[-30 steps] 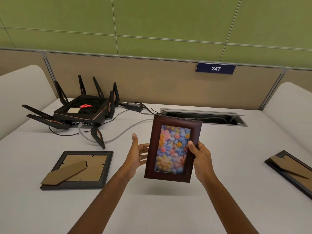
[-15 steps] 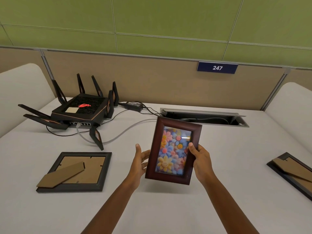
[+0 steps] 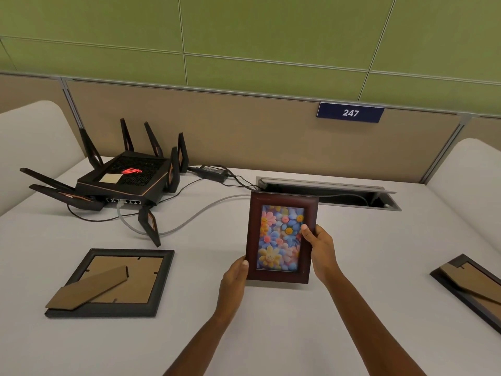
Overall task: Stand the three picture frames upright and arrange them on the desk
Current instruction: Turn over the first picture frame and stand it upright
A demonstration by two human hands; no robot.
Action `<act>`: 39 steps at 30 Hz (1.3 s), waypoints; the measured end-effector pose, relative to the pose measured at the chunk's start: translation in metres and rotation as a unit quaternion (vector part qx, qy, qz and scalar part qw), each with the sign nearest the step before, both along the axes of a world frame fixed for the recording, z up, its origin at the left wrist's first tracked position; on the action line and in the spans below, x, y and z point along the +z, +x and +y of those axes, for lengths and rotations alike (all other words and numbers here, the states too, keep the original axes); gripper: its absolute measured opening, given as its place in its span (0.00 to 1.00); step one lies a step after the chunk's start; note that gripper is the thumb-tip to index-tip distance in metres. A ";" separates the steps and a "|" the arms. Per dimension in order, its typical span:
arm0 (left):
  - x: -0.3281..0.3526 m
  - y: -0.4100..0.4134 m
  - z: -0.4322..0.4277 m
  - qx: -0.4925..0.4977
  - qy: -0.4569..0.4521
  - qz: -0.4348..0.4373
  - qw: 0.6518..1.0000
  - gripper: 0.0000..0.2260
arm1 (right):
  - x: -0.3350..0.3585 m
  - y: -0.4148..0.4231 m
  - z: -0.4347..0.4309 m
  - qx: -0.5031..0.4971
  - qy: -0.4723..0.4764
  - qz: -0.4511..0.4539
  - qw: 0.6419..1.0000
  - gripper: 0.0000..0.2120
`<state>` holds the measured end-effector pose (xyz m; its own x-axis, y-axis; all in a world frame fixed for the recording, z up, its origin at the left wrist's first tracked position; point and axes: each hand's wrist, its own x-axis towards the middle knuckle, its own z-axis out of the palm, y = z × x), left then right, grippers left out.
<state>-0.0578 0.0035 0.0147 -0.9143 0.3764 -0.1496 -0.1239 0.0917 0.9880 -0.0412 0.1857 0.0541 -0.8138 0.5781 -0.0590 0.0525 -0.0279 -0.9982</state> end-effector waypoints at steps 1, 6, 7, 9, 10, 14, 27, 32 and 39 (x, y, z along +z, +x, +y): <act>-0.001 -0.001 0.000 -0.001 -0.009 0.006 1.000 0.17 | -0.002 0.000 0.001 -0.001 -0.002 -0.001 1.000 0.08; -0.006 -0.001 0.001 0.004 -0.028 0.023 0.999 0.16 | -0.008 0.003 0.003 -0.009 -0.013 -0.001 1.000 0.08; -0.007 -0.001 0.001 0.005 -0.031 0.024 0.999 0.16 | -0.009 0.003 0.003 -0.011 -0.015 -0.002 1.000 0.08; -0.009 0.001 0.001 0.006 -0.038 0.030 0.999 0.16 | -0.011 0.005 0.003 -0.010 -0.015 -0.004 1.000 0.08; -0.011 0.002 0.001 0.005 -0.042 0.034 0.999 0.16 | -0.012 0.007 0.003 -0.008 -0.014 -0.004 1.000 0.07; -0.016 0.005 0.000 0.009 -0.065 0.041 0.997 0.16 | -0.012 0.011 0.004 0.007 -0.001 -0.011 1.000 0.09; -0.025 0.005 -0.009 -0.024 -0.120 0.060 0.991 0.16 | -0.008 0.023 -0.006 -0.008 0.065 -0.023 0.998 0.16; -0.024 -0.002 -0.029 -0.009 -0.186 0.118 0.975 0.20 | 0.006 0.029 -0.012 -0.161 0.188 0.067 0.966 0.16; -0.012 -0.022 -0.070 0.008 -0.295 0.271 0.916 0.22 | 0.043 0.018 -0.053 -0.145 0.332 0.194 0.911 0.15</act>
<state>-0.0797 -0.0661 0.0030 -0.9190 0.3625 0.1549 0.3646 0.6322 0.6837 -0.0228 0.1332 0.0966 -0.5051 0.5753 0.6433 -0.2220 0.6337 -0.7410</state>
